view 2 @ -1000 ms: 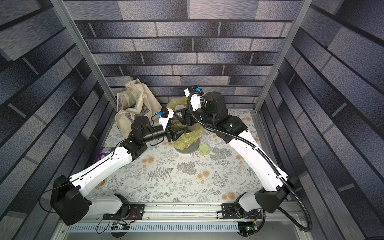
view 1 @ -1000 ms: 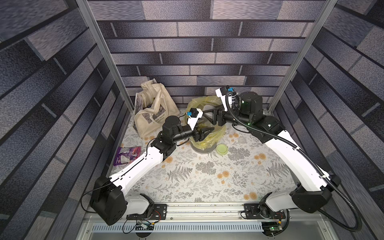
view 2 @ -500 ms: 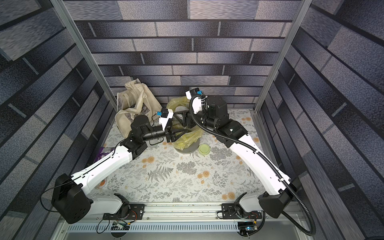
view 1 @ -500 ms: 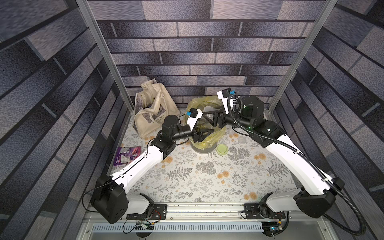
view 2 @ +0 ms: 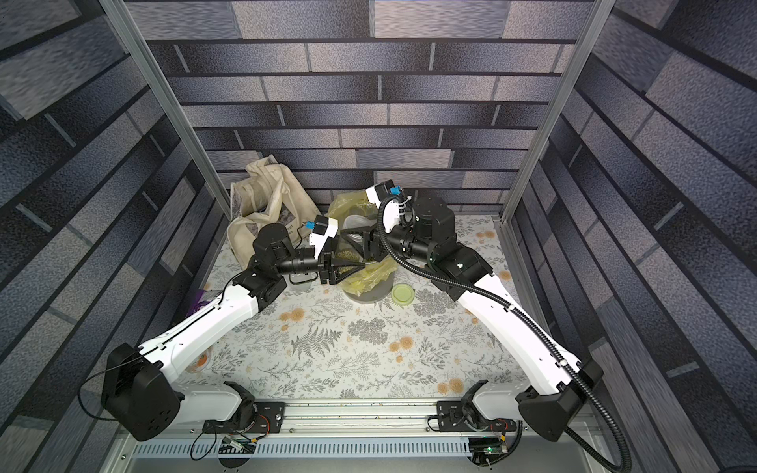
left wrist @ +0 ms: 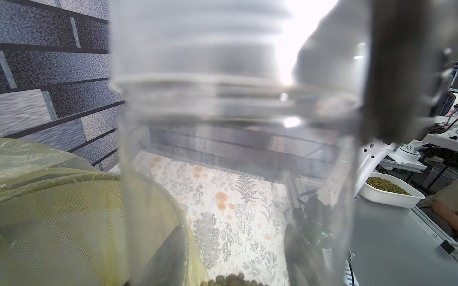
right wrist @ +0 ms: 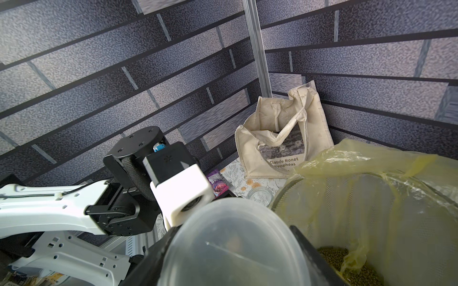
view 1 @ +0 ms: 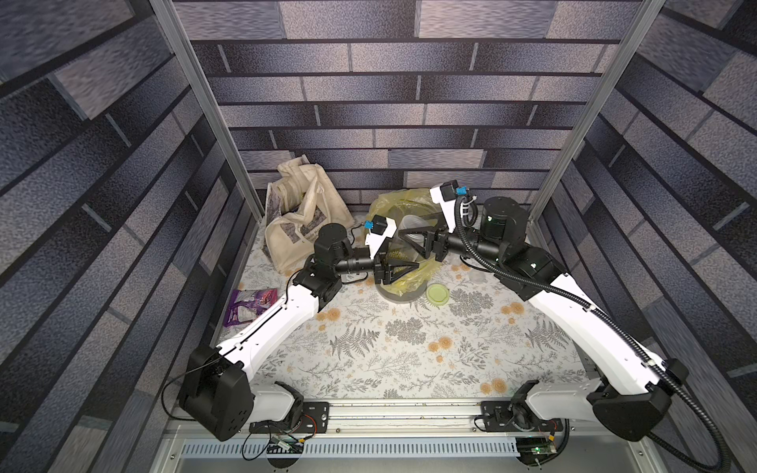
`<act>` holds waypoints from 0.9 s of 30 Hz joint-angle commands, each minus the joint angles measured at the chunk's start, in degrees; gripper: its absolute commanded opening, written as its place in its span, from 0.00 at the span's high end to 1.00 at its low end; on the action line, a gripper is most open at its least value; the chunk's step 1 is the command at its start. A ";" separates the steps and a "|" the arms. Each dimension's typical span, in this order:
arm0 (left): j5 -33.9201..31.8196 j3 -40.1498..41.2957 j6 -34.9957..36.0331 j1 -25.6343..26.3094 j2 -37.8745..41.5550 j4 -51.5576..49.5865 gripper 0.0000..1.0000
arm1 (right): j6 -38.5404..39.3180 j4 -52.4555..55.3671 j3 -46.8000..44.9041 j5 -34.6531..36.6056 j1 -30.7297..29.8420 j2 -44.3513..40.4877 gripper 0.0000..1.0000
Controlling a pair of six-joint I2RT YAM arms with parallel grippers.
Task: Empty moldy mung beans from jars
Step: Pick up the jar from the center of the board, then unscrew the lid from the jar.
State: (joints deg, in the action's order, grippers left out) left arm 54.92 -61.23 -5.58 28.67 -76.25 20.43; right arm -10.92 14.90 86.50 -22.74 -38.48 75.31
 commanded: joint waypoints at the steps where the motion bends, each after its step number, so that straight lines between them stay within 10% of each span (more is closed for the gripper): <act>1: 0.42 -2.41 -0.24 -1.11 0.99 -1.06 0.48 | 2.44 -1.31 -0.04 -2.54 0.51 -1.92 0.42; 11: -13.79 -1.86 1.57 0.54 1.62 -3.63 0.48 | 2.66 -0.96 -0.12 4.39 0.52 -2.71 0.00; 27: -24.12 -0.82 4.08 3.41 2.06 -3.51 0.47 | -0.06 -1.06 0.21 8.58 0.51 0.24 0.17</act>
State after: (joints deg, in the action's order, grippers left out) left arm 32.45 -61.39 -3.05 31.70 -76.23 15.81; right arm -10.09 14.04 85.67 -14.63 -38.33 74.13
